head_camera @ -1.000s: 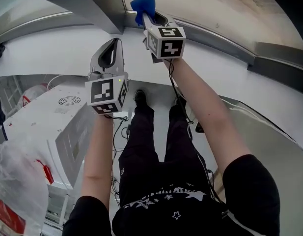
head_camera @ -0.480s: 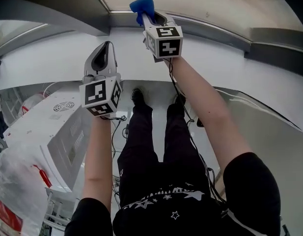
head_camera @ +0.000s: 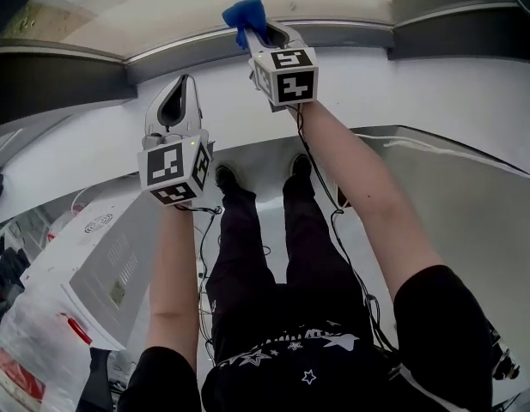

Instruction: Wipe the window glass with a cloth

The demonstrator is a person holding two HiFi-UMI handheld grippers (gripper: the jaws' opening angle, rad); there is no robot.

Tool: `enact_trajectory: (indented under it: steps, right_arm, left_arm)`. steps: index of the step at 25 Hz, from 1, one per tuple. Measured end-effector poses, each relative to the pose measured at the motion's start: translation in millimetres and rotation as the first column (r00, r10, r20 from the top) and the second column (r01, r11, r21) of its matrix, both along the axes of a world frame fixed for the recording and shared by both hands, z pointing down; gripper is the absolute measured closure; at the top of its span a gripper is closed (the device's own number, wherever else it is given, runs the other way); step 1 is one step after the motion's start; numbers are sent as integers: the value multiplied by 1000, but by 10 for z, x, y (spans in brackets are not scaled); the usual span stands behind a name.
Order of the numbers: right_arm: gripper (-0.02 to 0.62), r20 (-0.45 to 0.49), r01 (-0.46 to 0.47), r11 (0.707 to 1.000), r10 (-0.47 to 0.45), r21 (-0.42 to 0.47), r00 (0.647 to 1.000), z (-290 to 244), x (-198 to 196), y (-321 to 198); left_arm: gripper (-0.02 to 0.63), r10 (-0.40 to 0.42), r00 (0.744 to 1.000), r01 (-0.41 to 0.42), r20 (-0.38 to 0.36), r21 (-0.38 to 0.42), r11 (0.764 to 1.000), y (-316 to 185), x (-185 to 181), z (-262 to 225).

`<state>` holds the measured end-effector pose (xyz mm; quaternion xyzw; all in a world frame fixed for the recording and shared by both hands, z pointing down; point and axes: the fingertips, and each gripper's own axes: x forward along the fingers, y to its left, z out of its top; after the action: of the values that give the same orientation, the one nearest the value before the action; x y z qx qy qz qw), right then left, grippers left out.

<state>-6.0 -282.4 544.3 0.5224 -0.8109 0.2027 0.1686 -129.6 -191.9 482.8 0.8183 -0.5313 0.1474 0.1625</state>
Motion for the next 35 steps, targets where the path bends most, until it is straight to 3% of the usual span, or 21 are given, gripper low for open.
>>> enact_trajectory:
  steps: [7,14,23,26,29,35]
  right_arm:
    - [520,-23,-144,990,143,-14,989,11,1398,60]
    - [520,-17,-295,955,295,-14,955,17,2700,75]
    - [520,-3,-440,898,440,-29,898,103,3846,155]
    - [520,-13,-452,892,452,-33,892,130,3959,188]
    - [520,-17,-432,901,432,-38,902,178,3826,222]
    - [520,-22,-339,940,338,-42,941,150,3011,300]
  left_arm:
    - [597,100,995,-100,-6,-12,995,-179,1082,36]
    - [597,195,981,-195,3,-8,981,-352,2116,78]
    - [597,287,958,-287,0,-10,958,-329,3041,128]
    - [597,299,954,-299,-2,-7,954,-284,3143,127]
    - [597,287,958,-287,-3,-8,958,-239,3051,165]
    - [597,207,978,-207,-22,0,978,-204,2366,197]
